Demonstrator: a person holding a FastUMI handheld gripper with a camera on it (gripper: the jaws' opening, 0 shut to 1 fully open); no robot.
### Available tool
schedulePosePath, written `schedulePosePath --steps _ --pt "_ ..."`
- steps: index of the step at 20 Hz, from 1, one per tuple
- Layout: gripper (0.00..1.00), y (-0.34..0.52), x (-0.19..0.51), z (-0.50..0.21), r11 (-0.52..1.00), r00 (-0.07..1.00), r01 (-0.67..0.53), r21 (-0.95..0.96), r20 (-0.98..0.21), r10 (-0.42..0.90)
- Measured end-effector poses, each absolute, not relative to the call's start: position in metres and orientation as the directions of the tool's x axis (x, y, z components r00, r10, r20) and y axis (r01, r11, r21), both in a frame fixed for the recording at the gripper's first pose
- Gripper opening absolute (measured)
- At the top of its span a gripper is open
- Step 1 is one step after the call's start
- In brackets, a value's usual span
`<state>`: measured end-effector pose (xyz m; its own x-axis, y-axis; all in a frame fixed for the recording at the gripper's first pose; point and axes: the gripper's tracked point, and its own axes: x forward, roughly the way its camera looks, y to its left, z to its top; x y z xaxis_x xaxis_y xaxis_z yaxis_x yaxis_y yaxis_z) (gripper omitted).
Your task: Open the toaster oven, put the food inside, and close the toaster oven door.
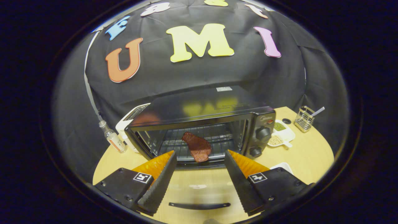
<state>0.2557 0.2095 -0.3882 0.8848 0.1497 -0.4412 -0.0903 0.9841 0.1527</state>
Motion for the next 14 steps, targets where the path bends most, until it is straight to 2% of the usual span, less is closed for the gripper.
schedulePosePath --steps 7,14 --pt "0.98 0.158 0.191 -0.401 0.994 0.866 -0.106 0.042 -0.487 0.113" --pt "0.98 0.15 0.135 -0.461 0.99 0.808 -0.132 0.043 -0.575 0.133"
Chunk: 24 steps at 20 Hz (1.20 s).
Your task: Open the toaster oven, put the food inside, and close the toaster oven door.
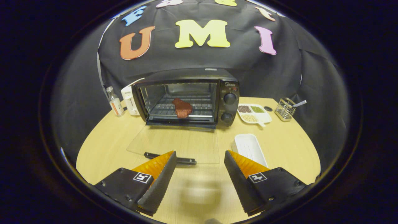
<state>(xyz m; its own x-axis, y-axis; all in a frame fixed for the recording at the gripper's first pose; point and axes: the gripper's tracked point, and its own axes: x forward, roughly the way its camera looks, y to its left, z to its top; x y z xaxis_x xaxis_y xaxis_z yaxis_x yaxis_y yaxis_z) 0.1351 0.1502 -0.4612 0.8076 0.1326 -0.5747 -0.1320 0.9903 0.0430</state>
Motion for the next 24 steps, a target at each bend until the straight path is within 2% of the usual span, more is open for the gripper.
schedulePosePath --steps 8,14,24 --pt "0.98 0.181 0.12 -0.528 0.978 0.725 -0.192 0.081 -0.66 0.197" --pt "0.98 0.204 0.139 -0.545 0.969 0.703 -0.237 0.073 -0.675 0.223" --pt "0.98 0.207 0.164 -0.55 0.969 0.694 -0.244 0.043 -0.69 0.205"
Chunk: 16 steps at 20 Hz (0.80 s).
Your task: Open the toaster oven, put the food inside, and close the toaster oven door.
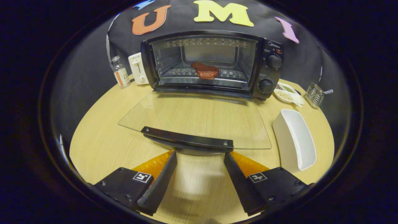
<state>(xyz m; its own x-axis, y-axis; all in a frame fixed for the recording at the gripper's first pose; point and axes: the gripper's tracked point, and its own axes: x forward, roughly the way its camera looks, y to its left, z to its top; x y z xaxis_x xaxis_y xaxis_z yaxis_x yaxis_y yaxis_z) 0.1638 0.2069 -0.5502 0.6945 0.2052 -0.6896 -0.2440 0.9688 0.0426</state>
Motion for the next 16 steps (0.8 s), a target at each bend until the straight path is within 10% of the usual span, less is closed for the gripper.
schedulePosePath --steps 16 --pt "0.98 0.207 0.173 -0.475 0.968 0.722 -0.243 0.064 -0.654 0.224"
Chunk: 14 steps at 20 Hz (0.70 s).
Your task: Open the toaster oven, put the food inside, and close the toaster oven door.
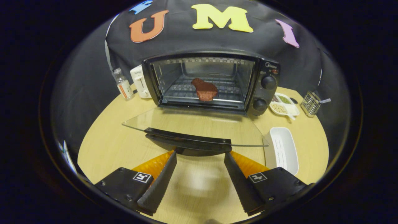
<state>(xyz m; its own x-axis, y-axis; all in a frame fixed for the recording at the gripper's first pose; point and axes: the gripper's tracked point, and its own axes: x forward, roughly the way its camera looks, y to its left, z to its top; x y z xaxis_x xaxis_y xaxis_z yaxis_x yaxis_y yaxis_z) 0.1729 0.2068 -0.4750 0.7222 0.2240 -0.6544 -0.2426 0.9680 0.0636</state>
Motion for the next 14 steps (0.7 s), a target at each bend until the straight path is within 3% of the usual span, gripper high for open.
schedulePosePath --steps 14 --pt "0.99 0.201 0.237 -0.357 0.974 0.854 -0.213 0.071 -0.47 0.222"
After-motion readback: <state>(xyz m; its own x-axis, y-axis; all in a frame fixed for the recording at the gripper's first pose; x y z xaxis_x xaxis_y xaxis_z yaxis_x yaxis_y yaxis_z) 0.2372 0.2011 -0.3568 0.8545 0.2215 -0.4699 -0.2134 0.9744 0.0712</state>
